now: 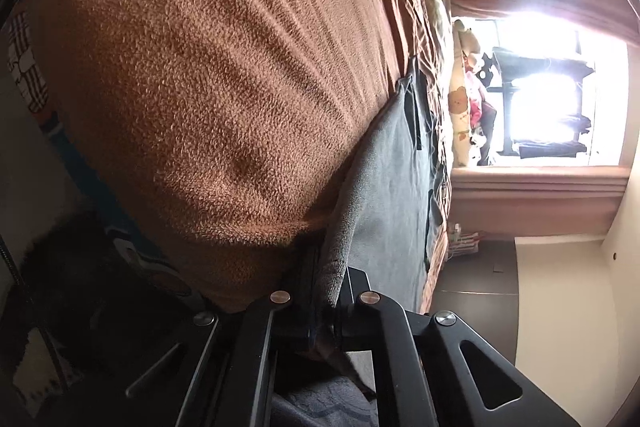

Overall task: Fold small clothes
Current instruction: 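Grasp the shirt hem with both tools and lift it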

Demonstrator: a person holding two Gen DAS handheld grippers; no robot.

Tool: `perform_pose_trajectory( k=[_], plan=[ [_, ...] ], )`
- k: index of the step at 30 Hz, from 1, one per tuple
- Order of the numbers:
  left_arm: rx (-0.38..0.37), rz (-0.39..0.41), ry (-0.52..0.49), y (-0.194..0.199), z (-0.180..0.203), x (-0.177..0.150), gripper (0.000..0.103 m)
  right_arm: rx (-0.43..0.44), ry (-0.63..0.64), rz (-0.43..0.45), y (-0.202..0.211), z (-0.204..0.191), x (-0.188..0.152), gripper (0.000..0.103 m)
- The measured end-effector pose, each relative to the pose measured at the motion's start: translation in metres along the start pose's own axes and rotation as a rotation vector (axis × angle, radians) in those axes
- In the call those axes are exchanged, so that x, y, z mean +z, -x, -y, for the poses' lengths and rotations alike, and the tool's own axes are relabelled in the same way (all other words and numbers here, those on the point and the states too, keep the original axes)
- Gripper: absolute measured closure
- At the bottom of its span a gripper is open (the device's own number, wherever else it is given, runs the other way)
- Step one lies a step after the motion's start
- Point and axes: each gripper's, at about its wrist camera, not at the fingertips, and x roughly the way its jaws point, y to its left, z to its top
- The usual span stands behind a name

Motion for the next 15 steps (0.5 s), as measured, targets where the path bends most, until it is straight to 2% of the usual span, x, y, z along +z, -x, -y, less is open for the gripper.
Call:
perform_pose_trajectory(
  k=[5,15],
  plan=[
    [-0.082,0.011,-0.037,0.019,0.023,0.005,0.099,0.054,0.024,0.021,0.021,-0.009,-0.006,0.103],
    [-0.248,0.065,-0.085,0.079,0.065,0.013,0.100,0.188,0.054,0.070,0.073,-0.030,-0.013,0.103]
  ],
)
